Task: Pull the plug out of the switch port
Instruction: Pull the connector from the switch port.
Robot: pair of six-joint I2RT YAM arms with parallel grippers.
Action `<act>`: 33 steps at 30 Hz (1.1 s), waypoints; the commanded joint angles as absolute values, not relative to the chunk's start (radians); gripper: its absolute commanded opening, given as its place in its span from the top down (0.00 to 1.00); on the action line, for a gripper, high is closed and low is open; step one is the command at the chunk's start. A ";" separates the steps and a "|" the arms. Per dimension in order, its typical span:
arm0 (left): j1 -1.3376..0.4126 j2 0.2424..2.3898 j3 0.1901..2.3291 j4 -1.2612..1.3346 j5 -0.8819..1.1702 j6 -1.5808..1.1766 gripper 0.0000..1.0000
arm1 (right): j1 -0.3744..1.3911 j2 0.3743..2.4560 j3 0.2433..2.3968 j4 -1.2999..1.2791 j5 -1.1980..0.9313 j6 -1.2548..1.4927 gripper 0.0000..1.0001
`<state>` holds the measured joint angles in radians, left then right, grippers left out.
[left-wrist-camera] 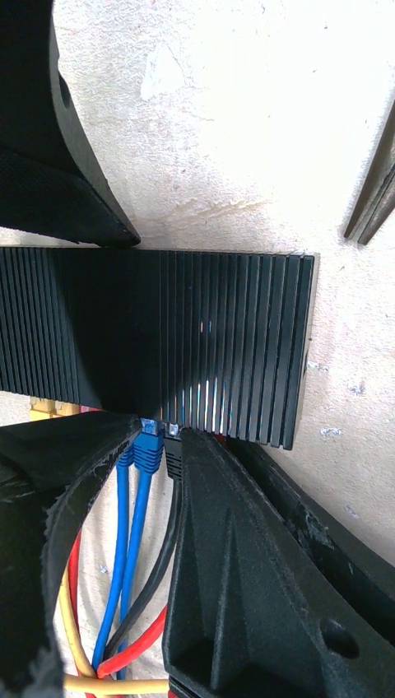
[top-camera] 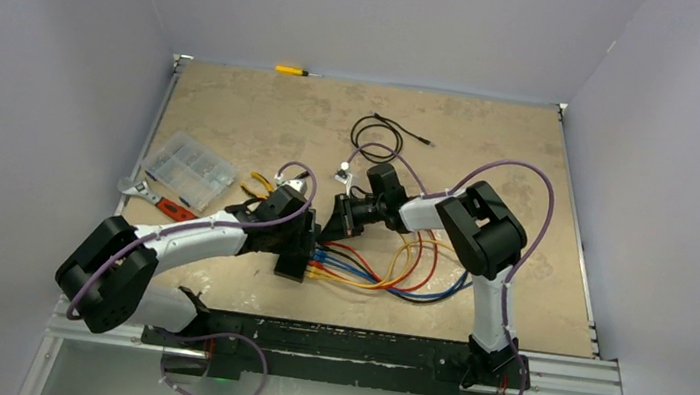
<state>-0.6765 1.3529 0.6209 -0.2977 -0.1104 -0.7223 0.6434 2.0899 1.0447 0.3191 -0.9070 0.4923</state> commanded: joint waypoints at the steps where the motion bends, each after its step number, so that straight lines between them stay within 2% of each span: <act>1: -0.664 1.427 0.576 -0.400 -0.255 -0.762 0.70 | 0.647 2.054 1.005 0.222 -0.875 0.435 1.00; 3: -0.665 1.427 0.579 -0.409 -0.266 -0.765 0.75 | 0.646 2.053 1.002 0.205 -0.862 0.423 1.00; 8: -0.666 1.436 0.582 -0.417 -0.269 -0.771 1.00 | 0.640 2.044 0.986 0.198 -0.853 0.415 1.00; 33: -0.660 1.431 0.574 -0.434 -0.310 -0.793 1.00 | 0.621 1.960 0.924 0.139 -0.786 0.379 1.00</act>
<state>-0.6907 1.3724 0.6331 -0.2817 -0.1165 -0.7578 0.6346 1.9942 0.9718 0.2974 -0.7937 0.4248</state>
